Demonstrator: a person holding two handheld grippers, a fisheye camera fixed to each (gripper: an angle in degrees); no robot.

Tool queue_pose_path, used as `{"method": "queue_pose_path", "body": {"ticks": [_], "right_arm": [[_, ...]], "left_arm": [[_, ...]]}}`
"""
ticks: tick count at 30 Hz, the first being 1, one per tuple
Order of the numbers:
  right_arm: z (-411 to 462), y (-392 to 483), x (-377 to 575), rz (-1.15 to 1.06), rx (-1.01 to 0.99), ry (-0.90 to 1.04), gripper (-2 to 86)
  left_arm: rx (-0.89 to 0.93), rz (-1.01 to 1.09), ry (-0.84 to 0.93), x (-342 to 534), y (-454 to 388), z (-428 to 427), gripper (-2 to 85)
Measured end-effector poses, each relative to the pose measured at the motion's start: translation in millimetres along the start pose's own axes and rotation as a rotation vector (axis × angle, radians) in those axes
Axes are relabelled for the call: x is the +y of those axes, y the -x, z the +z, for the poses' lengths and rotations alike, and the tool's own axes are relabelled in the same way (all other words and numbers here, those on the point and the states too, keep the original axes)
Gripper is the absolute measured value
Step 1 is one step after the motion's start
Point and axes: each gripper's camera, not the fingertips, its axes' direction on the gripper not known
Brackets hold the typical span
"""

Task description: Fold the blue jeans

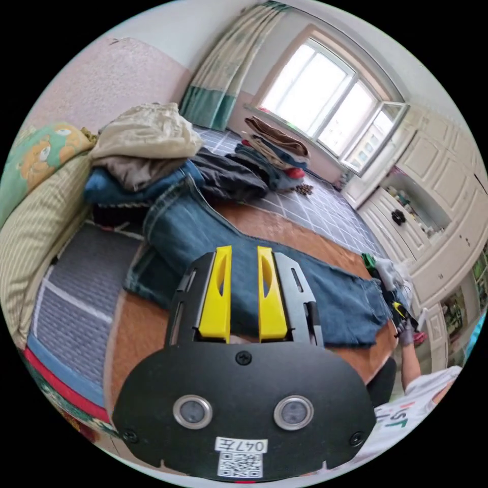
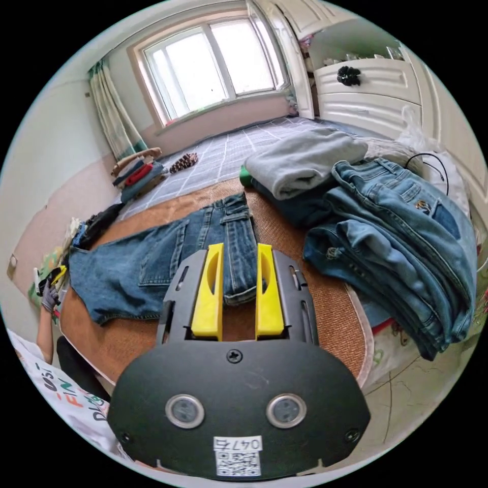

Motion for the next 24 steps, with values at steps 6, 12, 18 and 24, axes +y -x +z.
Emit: {"method": "queue_pose_path", "body": {"ticks": [6, 12, 18, 24], "right_arm": [[36.4, 11.2, -62.1, 0.033, -0.077, 0.152, 3.0], [-38.2, 89.7, -128.7, -0.055, -0.038, 0.005, 0.0], [-13.0, 148.9, -197.2, 0.091, 0.207, 0.195, 2.8], [-103.2, 465.6, -217.3, -0.608, -0.034, -0.007, 2.9]], "left_arm": [[0.168, -0.03, 0.001, 47.8, 9.3, 27.8, 7.6], [0.264, -0.208, -0.039, 53.5, 55.2, 39.0, 7.4], [0.273, -0.293, -0.073, 64.1, 75.0, 39.4, 7.3], [0.251, -0.331, -0.096, 80.0, 79.0, 21.9, 7.1]]}}
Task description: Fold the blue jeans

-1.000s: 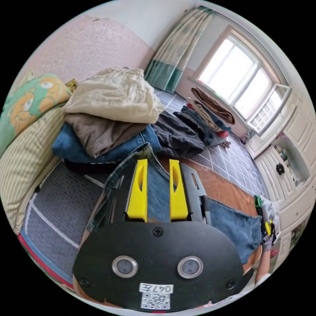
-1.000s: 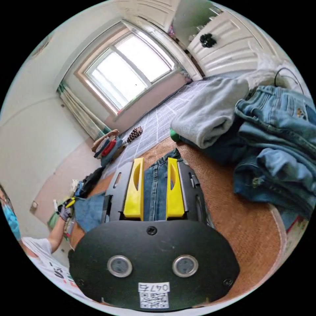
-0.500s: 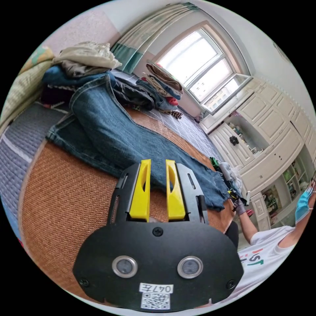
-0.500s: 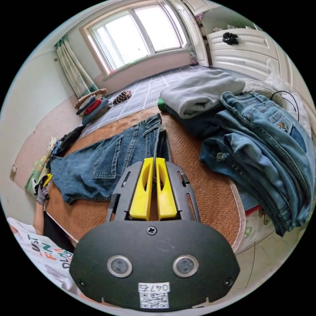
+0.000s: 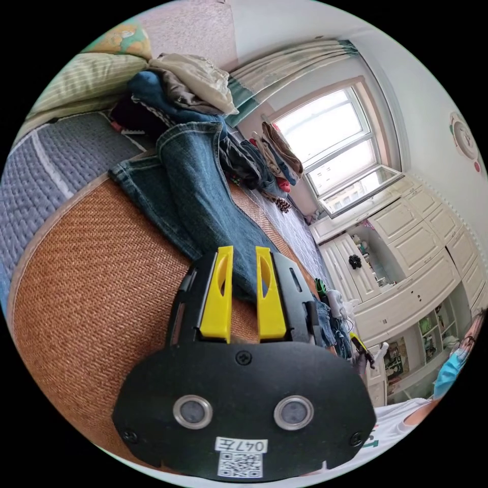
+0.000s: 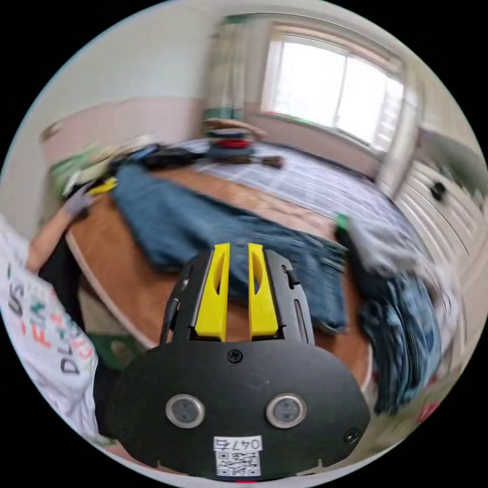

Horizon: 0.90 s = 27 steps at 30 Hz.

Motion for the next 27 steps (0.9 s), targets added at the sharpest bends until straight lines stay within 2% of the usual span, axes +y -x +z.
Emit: {"method": "queue_pose_path", "body": {"ticks": [2, 3, 5, 7, 12, 18, 20, 22, 24, 25, 26, 27], "right_arm": [[20.7, 119.4, -51.3, -0.306, -0.162, 0.062, 3.1], [27.1, 146.4, -59.5, -0.375, -0.166, 0.082, 3.4], [51.4, 228.4, -79.7, -0.593, -0.068, 0.141, 4.5], [64.3, 256.5, -96.0, -0.634, 0.018, 0.165, 5.3], [64.8, 267.6, -154.1, -0.554, 0.047, 0.194, 6.3], [85.2, 288.7, -195.4, -0.68, 0.139, 0.259, 0.9], [71.8, 290.1, -226.2, -0.731, 0.147, 0.274, 0.2], [34.6, 274.4, -258.8, -0.674, 0.149, 0.211, 0.0], [4.3, 244.8, -282.6, -0.567, 0.09, 0.146, 0.0], [5.8, 227.0, -287.6, -0.539, -0.004, 0.171, 0.0], [30.1, 218.2, -286.1, -0.56, -0.107, 0.314, 0.0], [43.0, 218.4, -283.1, -0.581, -0.13, 0.381, 0.0]], "left_arm": [[0.004, 0.0, 0.006, -0.3, 1.0, -1.3, 7.0], [0.0, 0.002, 0.014, -0.6, 0.9, -1.3, 6.9], [-0.006, 0.006, 0.021, 1.0, -0.1, -2.7, 6.9], [-0.005, 0.003, 0.017, 5.2, -0.5, -6.6, 6.8], [-0.006, -0.051, -0.045, 18.3, 7.0, -37.5, 6.8], [-0.092, -0.197, -0.213, 38.5, 20.8, -85.8, 8.3], [-0.087, -0.247, -0.248, 45.9, 27.1, -95.9, 9.0], [-0.05, -0.295, -0.277, 52.8, 34.6, -103.8, 9.8], [0.028, -0.346, -0.285, 57.2, 43.5, -107.3, 10.7], [0.045, -0.358, -0.279, 57.2, 45.1, -106.8, 10.9], [0.065, -0.378, -0.266, 56.7, 46.8, -105.0, 11.4], [0.068, -0.391, -0.259, 55.7, 46.0, -103.6, 11.7]]}}
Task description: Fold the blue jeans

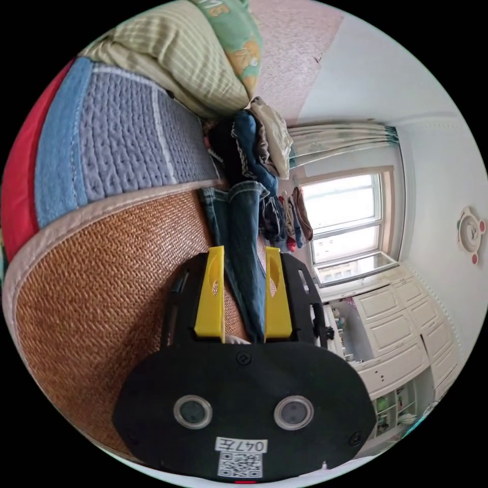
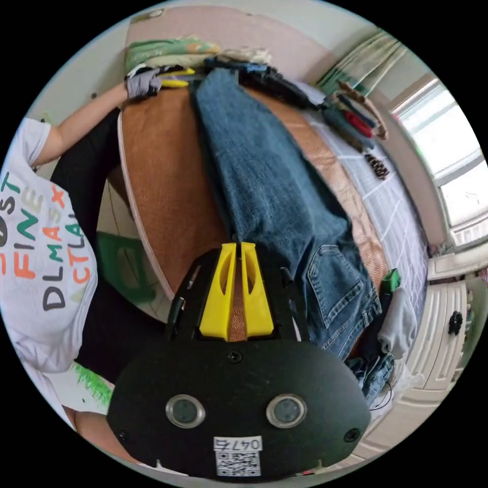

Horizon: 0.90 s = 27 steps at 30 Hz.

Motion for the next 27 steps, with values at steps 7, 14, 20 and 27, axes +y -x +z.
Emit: {"method": "queue_pose_path", "body": {"ticks": [7, 14, 20, 27], "right_arm": [[29.9, 6.8, 0.4, -0.037, 0.02, 0.086, 0.1], [41.9, -14.5, 25.5, 0.071, -0.031, 0.049, 0.2], [57.8, -19.3, 50.0, 0.13, -0.045, 0.04, 0.2], [70.4, -22.5, 89.3, 0.169, -0.067, 0.004, 0.2]], "left_arm": [[0.014, 0.115, -0.033, -1.5, -48.8, -9.4, 10.0], [-0.166, 0.213, 0.084, -37.1, -119.8, 56.0, 6.3], [-0.562, 0.965, 0.108, 43.7, -286.1, 107.6, 1.8], [-0.274, 1.323, 0.541, 122.1, -338.1, 139.1, 7.8]]}}
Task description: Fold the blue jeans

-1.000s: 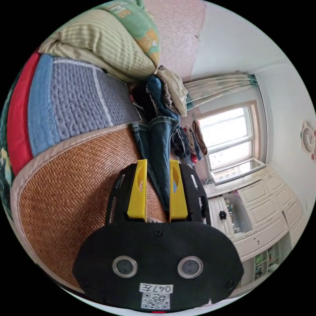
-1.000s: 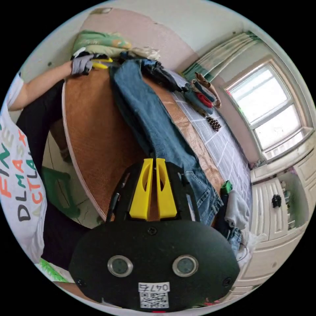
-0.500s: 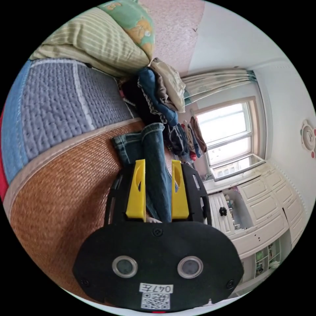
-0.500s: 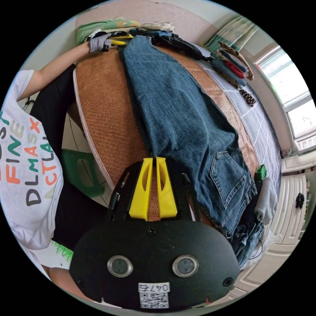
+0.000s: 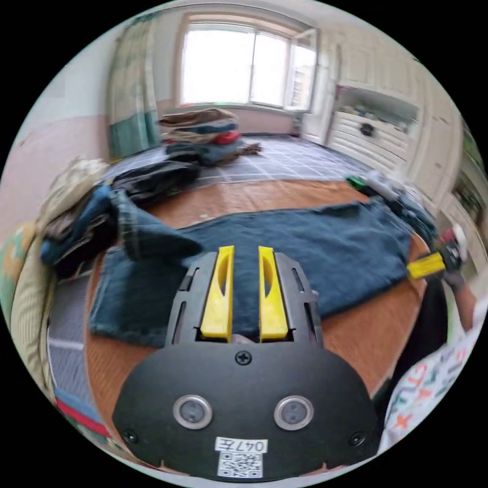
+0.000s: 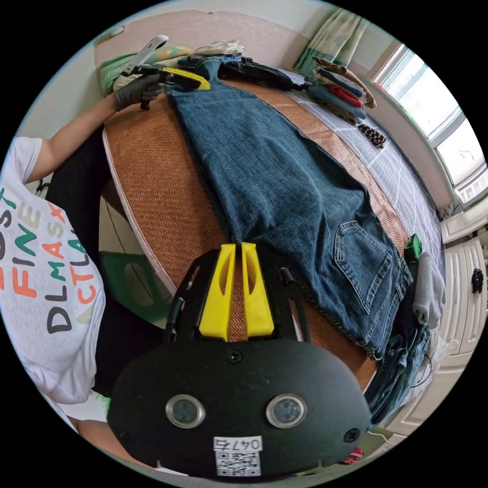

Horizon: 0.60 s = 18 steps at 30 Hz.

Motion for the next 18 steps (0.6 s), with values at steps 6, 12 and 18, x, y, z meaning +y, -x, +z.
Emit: {"method": "queue_pose_path", "body": {"ticks": [6, 12, 18], "right_arm": [[13.5, -4.8, 39.3, 0.027, -0.024, -0.035, 0.2], [31.6, 1.3, 78.0, 0.036, -0.017, -0.06, 0.2], [52.3, 2.7, 119.3, 0.077, -0.052, -0.094, 0.2]], "left_arm": [[-0.099, 0.152, 0.068, -6.2, -47.1, -19.2, 8.7], [-0.229, -0.746, -0.268, 80.0, 119.2, -127.9, 8.6], [0.292, -1.294, -0.351, 204.1, 237.7, -111.3, 12.5]]}}
